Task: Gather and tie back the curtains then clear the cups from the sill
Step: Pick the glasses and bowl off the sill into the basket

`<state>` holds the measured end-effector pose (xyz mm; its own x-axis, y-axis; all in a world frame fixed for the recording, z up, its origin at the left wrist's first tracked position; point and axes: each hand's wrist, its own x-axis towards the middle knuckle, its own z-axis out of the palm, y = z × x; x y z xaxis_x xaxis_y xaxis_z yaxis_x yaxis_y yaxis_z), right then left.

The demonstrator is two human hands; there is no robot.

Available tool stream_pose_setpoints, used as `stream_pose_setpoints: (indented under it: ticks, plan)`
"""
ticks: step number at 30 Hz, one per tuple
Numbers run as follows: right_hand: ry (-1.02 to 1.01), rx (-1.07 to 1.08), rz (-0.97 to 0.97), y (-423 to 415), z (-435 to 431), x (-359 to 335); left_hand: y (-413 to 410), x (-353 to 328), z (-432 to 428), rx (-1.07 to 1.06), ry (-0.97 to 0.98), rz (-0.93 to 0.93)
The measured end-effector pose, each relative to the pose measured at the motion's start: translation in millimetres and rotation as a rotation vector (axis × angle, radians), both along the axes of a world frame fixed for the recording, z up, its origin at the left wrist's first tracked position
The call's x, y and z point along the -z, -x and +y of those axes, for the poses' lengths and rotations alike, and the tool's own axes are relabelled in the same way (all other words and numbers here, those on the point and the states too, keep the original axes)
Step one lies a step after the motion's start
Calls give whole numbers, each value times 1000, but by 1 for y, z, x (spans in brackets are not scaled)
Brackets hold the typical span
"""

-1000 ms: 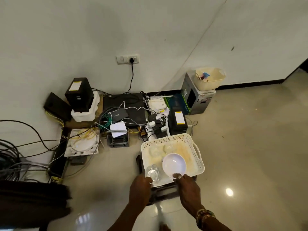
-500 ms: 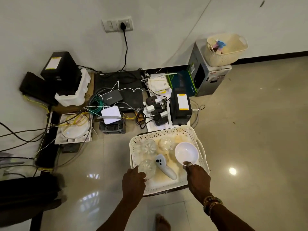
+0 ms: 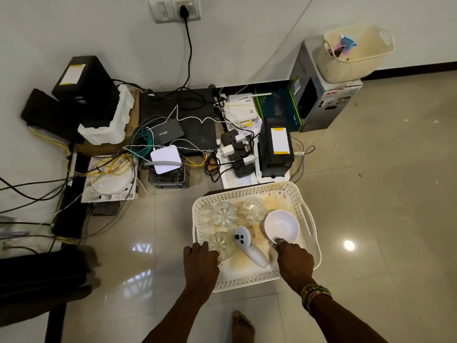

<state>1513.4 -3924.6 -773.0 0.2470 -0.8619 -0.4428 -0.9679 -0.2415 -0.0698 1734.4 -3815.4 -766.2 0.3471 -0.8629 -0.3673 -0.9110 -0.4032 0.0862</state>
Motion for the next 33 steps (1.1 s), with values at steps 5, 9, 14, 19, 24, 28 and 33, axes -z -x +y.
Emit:
stream_pose_setpoints:
  ticks: [5, 9, 14, 19, 24, 28, 33]
  plan:
    - [-34, 25, -3, -4, 0, 6, 0, 3, -6, 7, -37, -40]
    - [-41, 13, 30, -6, 3, 7, 1, -2, -9, 19, -100, -66]
    - [-45, 138, -101, -16, 8, -4, 10, -3, -7, -20, -128, -61]
    - [7, -110, -266, -33, 23, -3, 12, -12, -7, -74, -59, -8]
    - [-83, 20, -280, -55, 32, 7, 1, 0, 5, -63, 156, 85]
    - [-92, 48, -223, -69, 31, 16, -5, 0, 15, -11, 272, 163]
    - [-107, 50, -170, -75, 28, 28, -14, -5, 27, -18, 327, 180]
